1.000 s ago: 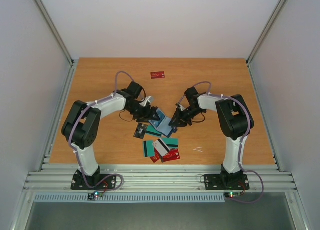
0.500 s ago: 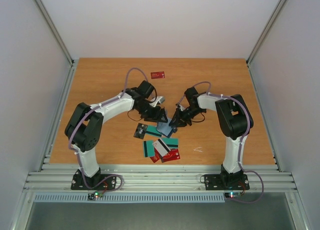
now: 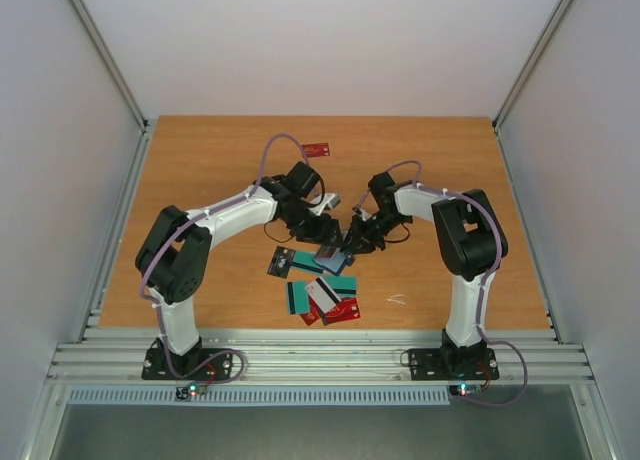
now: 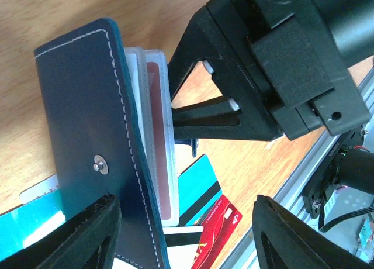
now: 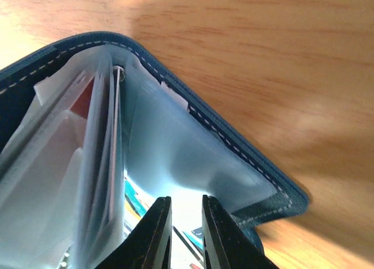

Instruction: Put the credit cards into the card holder

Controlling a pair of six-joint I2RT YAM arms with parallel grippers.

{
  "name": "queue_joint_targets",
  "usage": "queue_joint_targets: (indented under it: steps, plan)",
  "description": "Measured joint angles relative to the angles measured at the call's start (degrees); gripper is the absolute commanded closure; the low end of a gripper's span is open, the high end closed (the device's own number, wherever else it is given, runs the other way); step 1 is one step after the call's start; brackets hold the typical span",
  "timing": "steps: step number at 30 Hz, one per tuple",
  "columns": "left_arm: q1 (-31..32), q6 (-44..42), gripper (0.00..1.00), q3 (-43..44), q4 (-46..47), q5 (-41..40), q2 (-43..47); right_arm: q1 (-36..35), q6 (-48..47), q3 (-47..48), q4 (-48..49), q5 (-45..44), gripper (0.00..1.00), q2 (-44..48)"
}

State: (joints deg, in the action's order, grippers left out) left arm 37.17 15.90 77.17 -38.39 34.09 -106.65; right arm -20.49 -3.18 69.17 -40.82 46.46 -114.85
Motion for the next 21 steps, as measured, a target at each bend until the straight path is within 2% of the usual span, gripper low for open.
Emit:
queue_joint_targets:
  steps: [10, 15, 21]
  plan:
    - [0.44, 1.01, 0.41, -0.79, 1.88, 0.57, -0.68, 1.7, 0.24, 0.0, -4.74, -2.49, 0.8, 8.04]
    - [0.44, 2.47, 0.54, -0.81, 3.04, 1.64, -2.27, 2.16, 0.26, -0.13, -6.25, -3.54, 0.8, 11.8]
    - [0.44, 5.88, 0.54, -2.29, 7.43, 4.57, -3.65, 2.19, 1.01, -3.3, -6.38, -4.98, 0.8, 14.73]
